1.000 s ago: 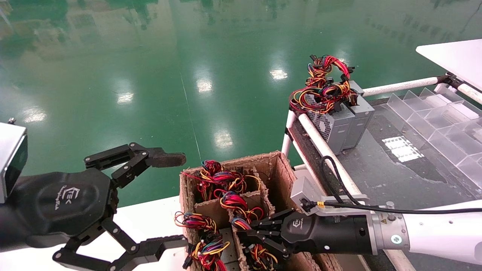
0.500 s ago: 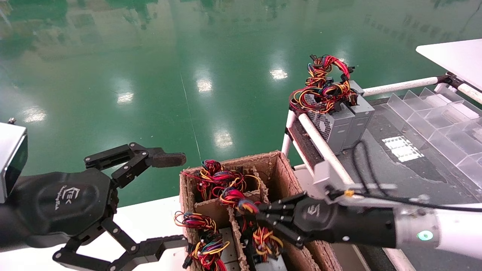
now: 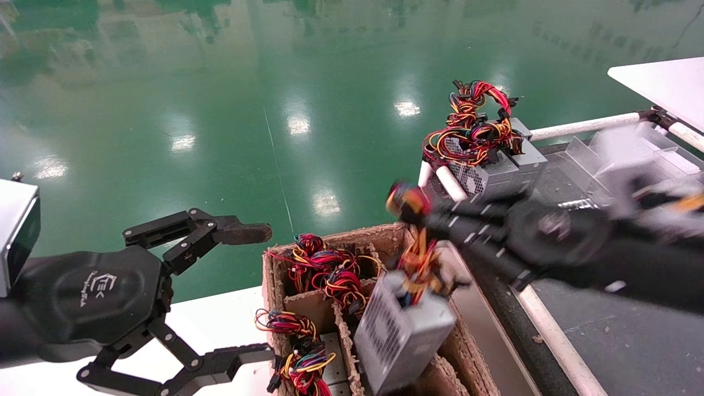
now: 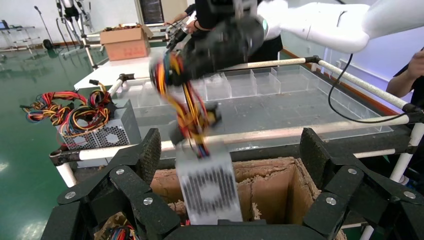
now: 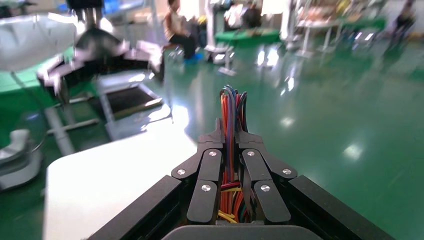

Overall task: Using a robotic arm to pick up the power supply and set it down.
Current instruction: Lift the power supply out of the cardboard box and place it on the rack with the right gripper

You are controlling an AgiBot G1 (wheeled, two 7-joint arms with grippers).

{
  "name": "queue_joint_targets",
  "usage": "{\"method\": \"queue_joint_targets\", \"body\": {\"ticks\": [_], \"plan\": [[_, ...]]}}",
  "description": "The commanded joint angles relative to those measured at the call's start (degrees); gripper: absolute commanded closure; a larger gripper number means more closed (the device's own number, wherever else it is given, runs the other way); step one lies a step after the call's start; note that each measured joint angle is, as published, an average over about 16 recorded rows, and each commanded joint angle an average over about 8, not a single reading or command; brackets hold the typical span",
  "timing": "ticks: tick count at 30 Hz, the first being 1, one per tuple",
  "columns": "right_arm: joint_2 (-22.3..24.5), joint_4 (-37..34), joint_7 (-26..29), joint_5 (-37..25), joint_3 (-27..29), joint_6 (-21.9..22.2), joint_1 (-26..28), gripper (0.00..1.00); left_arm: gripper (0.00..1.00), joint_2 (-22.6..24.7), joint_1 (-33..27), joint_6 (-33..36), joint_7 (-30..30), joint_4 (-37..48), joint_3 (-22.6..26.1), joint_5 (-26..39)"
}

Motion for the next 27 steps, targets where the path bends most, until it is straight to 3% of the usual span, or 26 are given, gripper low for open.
{"method": "queue_joint_targets", "body": {"ticks": [1, 13, 27], "plan": [[1.4, 1.3, 0.3, 1.7, 1.4, 0.3, 0.2, 1.00, 0.00, 0.0, 0.0, 0.0, 0.0, 0.0, 0.0, 0.0], [9.0, -3.8, -3.2, 3.6, 7.2, 3.0, 3.0, 1.00, 0.00, 0.0, 0.0, 0.0, 0.0, 0.0, 0.0, 0.0], [11.6, -20.5, -12.9, -6.0, 6.0, 7.7, 9.9, 1.00, 0.00, 0.0, 0.0, 0.0, 0.0, 0.0, 0.1, 0.0]]}}
